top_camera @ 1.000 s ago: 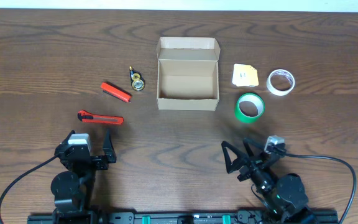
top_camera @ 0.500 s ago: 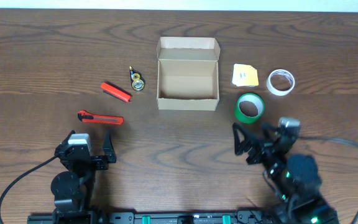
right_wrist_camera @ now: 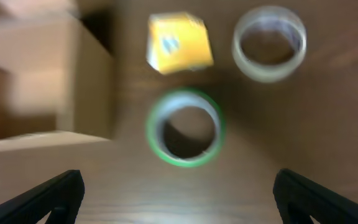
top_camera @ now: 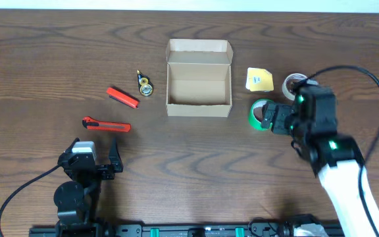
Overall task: Pack container
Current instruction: 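Reach the right gripper to the green tape roll and grasp it, then carry the green tape roll with the right gripper into the box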
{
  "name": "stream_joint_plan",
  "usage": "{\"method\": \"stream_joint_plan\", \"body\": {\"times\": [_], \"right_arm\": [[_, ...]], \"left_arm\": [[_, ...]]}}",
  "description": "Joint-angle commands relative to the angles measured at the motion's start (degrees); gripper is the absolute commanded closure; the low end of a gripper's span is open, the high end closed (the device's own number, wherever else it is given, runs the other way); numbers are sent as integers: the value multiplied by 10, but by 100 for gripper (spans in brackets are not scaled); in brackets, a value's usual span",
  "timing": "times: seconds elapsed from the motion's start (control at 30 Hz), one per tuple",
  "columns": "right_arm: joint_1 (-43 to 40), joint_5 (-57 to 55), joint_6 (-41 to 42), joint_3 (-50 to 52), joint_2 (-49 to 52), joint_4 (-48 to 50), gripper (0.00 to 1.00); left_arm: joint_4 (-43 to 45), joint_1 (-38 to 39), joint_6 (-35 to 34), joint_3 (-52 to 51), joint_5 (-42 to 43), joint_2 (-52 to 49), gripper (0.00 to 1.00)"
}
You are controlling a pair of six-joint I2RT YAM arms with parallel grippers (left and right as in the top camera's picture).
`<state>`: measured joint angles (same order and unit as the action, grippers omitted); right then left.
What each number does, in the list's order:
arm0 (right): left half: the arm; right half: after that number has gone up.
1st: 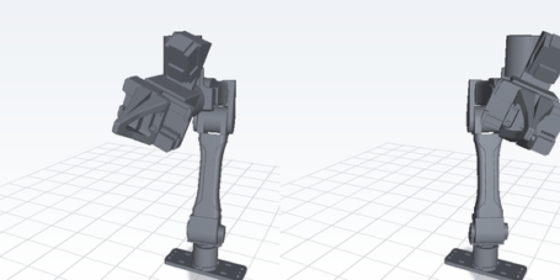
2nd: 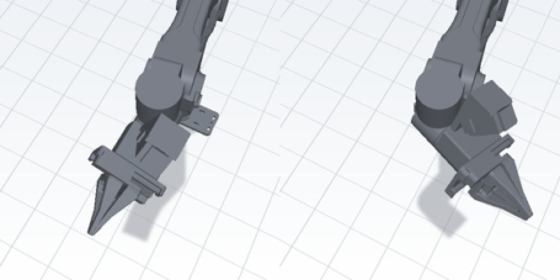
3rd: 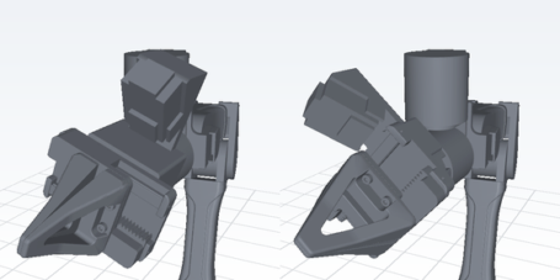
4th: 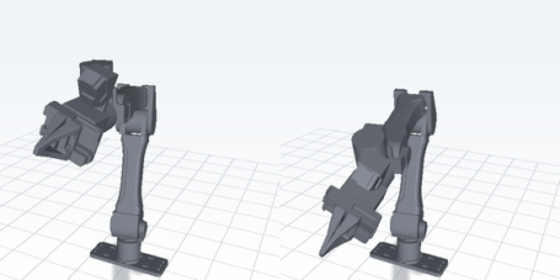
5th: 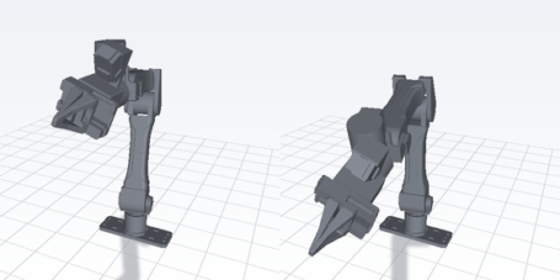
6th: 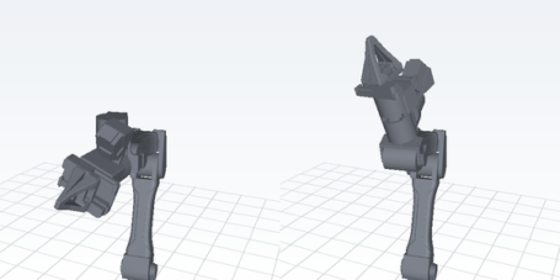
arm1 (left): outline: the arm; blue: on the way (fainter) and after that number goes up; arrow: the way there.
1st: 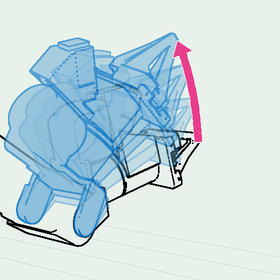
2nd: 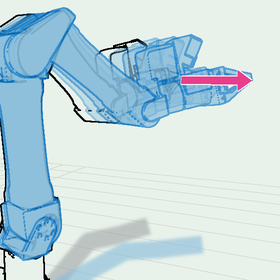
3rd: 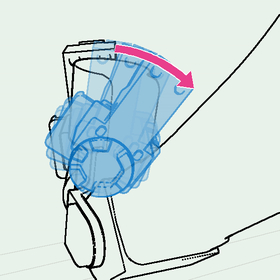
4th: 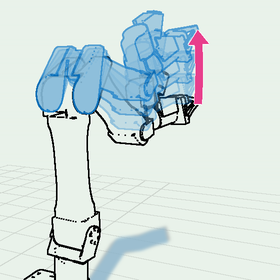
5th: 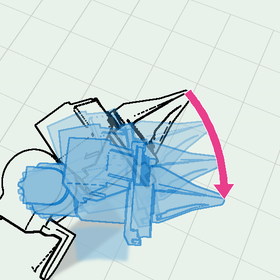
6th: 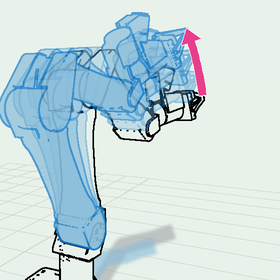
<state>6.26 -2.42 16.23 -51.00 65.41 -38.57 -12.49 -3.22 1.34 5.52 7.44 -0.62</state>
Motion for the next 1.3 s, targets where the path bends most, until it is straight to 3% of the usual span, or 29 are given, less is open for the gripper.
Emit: {"method": "stream_joint_plan", "body": {"times": [0.0,0.53,0.57,0.63,0.8,0.83,1.1,1.27], "right_arm": [[-30,-8,-10,-7,72,-3,1],[-59,-10,-11,-7,292,122,12],[-59,-10,-10,-7,302,129,18],[-59,-10,-10,-7,313,137,47],[-59,-10,-10,-14,307,140,96],[-59,-10,-10,-24,301,130,99],[-43,6,-4,-171,227,14,99],[26,45,3,-271,199,7,99]], "left_arm": [[-3,-2,4,-16,-4,3,5],[-3,-2,4,-16,-4,3,5],[-3,-2,4,-16,-4,3,5],[-3,-2,4,-16,-4,3,5],[-3,-2,4,-16,-4,3,5],[-3,-2,4,-16,-4,3,5],[-3,-2,4,-16,-4,3,5],[-3,-2,4,-16,-4,3,5]]}}
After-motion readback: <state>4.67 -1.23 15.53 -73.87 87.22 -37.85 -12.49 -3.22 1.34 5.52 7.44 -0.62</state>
